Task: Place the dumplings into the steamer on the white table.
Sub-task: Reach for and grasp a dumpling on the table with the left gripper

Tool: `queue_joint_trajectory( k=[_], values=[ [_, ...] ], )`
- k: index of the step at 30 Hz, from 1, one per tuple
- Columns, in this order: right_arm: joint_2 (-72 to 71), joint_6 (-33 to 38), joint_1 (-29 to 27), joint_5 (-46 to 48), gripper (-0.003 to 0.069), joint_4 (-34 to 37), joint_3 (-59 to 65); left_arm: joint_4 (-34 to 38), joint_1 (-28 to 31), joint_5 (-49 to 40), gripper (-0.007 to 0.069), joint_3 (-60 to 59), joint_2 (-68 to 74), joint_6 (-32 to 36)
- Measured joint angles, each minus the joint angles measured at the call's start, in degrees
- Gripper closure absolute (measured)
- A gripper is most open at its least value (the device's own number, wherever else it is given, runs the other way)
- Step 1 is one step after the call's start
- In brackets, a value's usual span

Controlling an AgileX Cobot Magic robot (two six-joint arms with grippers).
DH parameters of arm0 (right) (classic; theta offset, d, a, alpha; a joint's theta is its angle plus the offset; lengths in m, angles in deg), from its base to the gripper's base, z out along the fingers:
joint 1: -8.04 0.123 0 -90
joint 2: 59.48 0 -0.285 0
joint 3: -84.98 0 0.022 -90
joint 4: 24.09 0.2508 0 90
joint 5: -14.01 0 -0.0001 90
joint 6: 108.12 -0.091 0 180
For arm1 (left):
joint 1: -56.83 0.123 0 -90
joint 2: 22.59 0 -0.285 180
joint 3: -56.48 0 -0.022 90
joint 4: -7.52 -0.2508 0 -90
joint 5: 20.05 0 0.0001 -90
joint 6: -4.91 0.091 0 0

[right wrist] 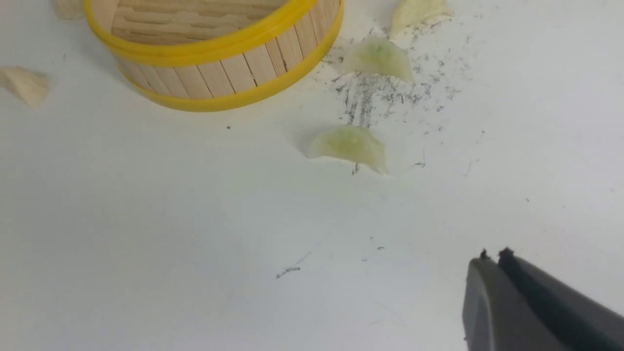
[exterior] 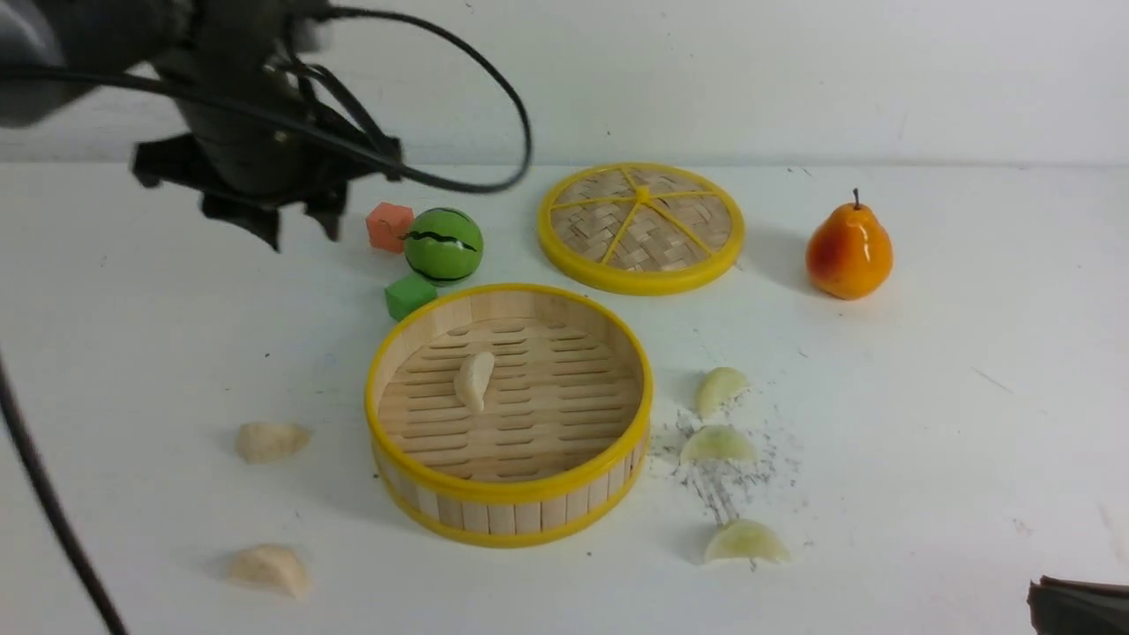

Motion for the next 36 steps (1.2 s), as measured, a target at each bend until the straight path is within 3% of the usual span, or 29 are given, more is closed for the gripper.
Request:
queue_joint_trajectory(
  k=[6,10,16,20,24,31,36],
  values=[
    [0.0,0.0,0.0,-1.45,0.0637,0.98,0.0,8.52,13.25,11.38,0.0386,-19.47,-1.78,-2.82],
    [0.0,0.0,0.0,-1.71,0.0636,1.17,0.0,16.32,15.94,21.1,0.0383,-32.41,-1.07,-2.26],
    [0.0,0.0,0.0,-1.75,0.0631,2.77,0.02,23.91,14.48,32.0,0.0244,-39.29,-1.07,-2.03],
    [0.0,0.0,0.0,-1.88,0.0629,3.15,0.02,27.1,13.76,35.66,0.0101,-39.31,-1.07,-2.93],
    [0.0,0.0,0.0,-1.88,0.0629,3.36,0.02,27.25,13.69,37.89,0.0057,-39.31,-0.77,-6.39],
    [0.0,0.0,0.0,-1.88,0.0627,3.55,0.02,26.41,13.64,39.15,0.0067,-39.15,2.68,-7.73],
    [0.0,0.0,0.0,-0.95,0.0627,3.73,0.02,22.12,13.53,39.92,0.0185,-38.43,3.6,-7.91]
  ],
)
